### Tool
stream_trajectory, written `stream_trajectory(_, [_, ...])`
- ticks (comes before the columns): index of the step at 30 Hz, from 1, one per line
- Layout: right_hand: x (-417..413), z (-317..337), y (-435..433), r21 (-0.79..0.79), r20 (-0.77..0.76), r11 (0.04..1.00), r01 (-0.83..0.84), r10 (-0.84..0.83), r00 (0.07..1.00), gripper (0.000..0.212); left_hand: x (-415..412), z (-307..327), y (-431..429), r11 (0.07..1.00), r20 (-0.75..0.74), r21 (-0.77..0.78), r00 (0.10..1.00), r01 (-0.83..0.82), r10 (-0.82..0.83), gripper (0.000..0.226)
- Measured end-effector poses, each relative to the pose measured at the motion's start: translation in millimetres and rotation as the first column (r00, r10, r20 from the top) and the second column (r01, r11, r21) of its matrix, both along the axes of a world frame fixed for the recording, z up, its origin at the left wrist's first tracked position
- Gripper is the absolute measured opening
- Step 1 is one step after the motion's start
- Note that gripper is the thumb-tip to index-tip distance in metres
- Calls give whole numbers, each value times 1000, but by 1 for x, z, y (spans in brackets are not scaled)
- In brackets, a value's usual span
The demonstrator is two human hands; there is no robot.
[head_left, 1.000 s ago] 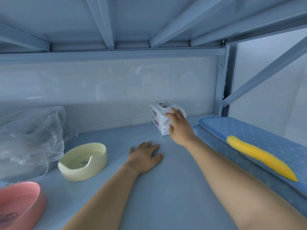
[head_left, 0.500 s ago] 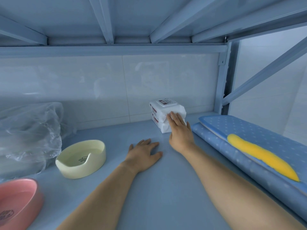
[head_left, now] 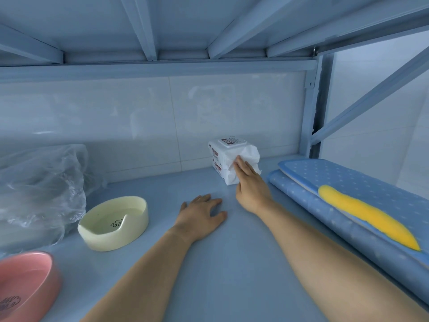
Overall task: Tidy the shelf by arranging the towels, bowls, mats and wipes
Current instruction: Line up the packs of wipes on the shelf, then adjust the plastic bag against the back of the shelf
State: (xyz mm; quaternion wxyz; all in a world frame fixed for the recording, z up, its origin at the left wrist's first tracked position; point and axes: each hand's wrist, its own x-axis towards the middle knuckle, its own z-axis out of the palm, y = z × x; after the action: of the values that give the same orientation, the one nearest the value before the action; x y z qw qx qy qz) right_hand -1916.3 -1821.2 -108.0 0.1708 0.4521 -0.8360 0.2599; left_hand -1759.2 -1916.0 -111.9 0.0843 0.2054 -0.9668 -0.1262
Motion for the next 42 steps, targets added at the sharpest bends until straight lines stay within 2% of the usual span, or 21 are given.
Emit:
stream_trajectory(4, [-10,2,-1,52,84,998,-33,28,996,64,-4,-4,-6,1000,-50,-28,999,-14,12,48])
stream_trajectory(8, [-10,1,0,72,101,996,-51,43,994,65,-5,-2,-6,999,-119,-41,993,-32,27,42])
stream_trajectory(12, [3,0,8,-191,40,978,-80,89,995,52,-3,-1,-3,999,-194,-18,981,-26,22,34])
stream_trajectory(14, [12,1,10,-255,30,962,-101,112,993,44,0,1,0,999,-257,15,965,-52,54,26])
stream_trajectory(16, [22,1,10,-194,85,973,-128,146,986,38,4,3,3,997,-290,2,954,-83,80,22])
stream_trajectory(18, [29,-1,9,-64,171,985,-162,171,970,35,9,4,7,994,-308,-19,947,-104,93,23])
stream_trajectory(21, [30,-5,9,7,233,982,-191,184,955,33,19,4,11,988,-335,-77,937,-131,98,26])
stream_trajectory(26, [31,-4,12,-109,289,974,-200,224,931,29,54,2,26,956,-393,-232,916,-182,79,27])
stream_trajectory(29, [44,-4,9,-113,289,957,-268,290,912,29,79,3,27,904,-439,-350,895,-245,73,27])
stream_trajectory(32, [61,-4,6,-92,227,926,-366,377,898,30,104,8,17,828,-462,-435,877,-354,132,35])
stream_trajectory(34, [73,-3,4,-89,203,911,-404,413,888,30,121,11,7,791,-467,-434,859,-431,212,40])
stream_trajectory(37, [83,-4,3,-64,195,893,-445,448,872,29,139,9,-2,759,-435,-360,817,-543,378,46])
stream_trajectory(39, [84,-4,4,-65,192,895,-441,445,875,30,144,8,-3,756,-363,-286,796,-589,483,53])
stream_trajectory(42, [80,-2,5,-87,189,908,-411,420,888,32,144,8,-3,764,-310,-231,790,-602,529,53])
